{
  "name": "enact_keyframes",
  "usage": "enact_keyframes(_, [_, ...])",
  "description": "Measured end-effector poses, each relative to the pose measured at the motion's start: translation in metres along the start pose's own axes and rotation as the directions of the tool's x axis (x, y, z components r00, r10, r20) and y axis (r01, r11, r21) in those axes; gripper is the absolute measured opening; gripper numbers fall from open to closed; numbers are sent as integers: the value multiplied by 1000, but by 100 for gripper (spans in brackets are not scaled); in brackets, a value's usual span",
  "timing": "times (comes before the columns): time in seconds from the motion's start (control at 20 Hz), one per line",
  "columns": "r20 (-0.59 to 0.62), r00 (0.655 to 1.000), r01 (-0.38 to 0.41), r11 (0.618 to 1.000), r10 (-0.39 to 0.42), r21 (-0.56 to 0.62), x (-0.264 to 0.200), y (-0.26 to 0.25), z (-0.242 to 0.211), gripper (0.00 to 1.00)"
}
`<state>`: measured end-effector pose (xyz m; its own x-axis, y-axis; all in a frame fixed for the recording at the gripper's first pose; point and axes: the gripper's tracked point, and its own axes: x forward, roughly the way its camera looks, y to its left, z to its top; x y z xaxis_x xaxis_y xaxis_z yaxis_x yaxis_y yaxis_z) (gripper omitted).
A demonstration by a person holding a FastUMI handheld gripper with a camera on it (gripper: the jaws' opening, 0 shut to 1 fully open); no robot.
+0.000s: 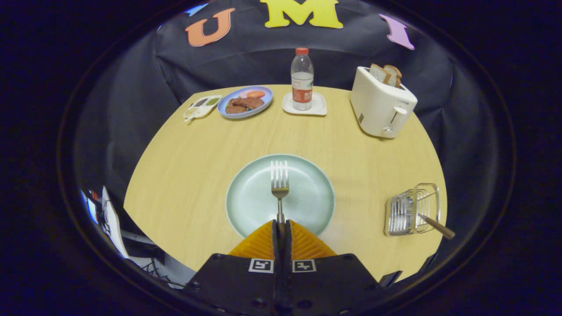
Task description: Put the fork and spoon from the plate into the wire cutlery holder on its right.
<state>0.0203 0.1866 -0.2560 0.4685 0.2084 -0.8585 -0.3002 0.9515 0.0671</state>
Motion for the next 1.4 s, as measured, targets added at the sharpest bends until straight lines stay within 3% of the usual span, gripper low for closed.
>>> enact_keyframes(0.4, [-17, 996, 85, 995, -84, 45, -91, -128, 18, 1])
enact_keyframes(0.65, [-95, 987, 131, 990, -126, 49, -102, -197, 2, 1])
enact_keyframes(0.9, [-209, 973, 113, 990, -95, 80, -85, -230, -17, 1])
enact_keyframes(1.4, [-310, 950, 57, 994, -24, 96, -60, -232, -33, 5])
